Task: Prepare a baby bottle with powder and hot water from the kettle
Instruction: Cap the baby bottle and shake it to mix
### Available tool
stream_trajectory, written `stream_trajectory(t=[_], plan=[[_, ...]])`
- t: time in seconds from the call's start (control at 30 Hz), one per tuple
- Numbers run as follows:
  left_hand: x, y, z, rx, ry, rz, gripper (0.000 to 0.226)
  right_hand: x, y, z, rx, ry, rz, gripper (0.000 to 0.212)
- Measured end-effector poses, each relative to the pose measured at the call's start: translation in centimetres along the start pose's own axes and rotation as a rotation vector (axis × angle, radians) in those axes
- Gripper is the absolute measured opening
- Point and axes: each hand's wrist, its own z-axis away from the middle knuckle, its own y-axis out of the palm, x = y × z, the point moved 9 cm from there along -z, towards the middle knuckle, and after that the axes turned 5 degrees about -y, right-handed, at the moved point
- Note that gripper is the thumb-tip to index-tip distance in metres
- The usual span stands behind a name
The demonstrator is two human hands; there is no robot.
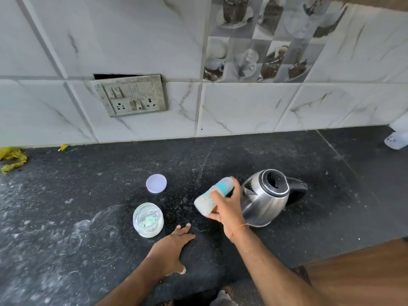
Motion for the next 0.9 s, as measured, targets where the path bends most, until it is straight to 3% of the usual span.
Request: stream_trajectory(t=[0.13, 0.23, 0.37, 0.43, 0.5, 0.63, 0.73, 0.83, 0.9], plan=[[0.1, -0.3, 0.1, -0.014, 0.005, 0.004, 0.115, -1.0, 2.0, 0.9, 0.171, 0.058, 0.167, 0.077], [-0.1, -0.3, 0.1, -0.007, 0.003, 0.003, 0.112, 0.3, 0.7, 0.3, 0.008, -0.022, 0.01, 0.066], [-0.3, -0.5, 0.6, -0.016, 0.001, 0.001, 0.114, -0.6, 2.3, 0.7, 0.155, 0.056, 0.125, 0.079], [-0.1, -0.5, 0.3, -0.022, 0.001, -0.003, 0.112, 0.7, 1.7, 0.3, 0.076, -0.057, 0.096, 0.075], [-0.1, -0.3, 0.2, -0.019, -0.002, 0.0, 0.111, 0.5, 0.7, -0.4, -0.001, -0.032, -0.02, 0.072], [-0.1, -0.3, 0.4, -0.001, 0.001, -0.016, 0.114, -0.9, 2.0, 0.1, 0.139, 0.059, 0.088, 0.078], [0.2, -0.3, 0.2, -0.013, -0.006, -0.012, 0.111, 0.1, 0.5, -0.6, -0.012, -0.048, -0.04, 0.074], [0.2, -0.2, 0.3, -0.005, -0.007, -0.018, 0.112, -0.6, 2.3, 0.0, 0.153, 0.009, 0.106, 0.077], [0.3, -0.3, 0.2, -0.011, -0.003, -0.029, 0.111, -0.8, 2.0, -0.2, 0.136, -0.004, 0.147, 0.077]])
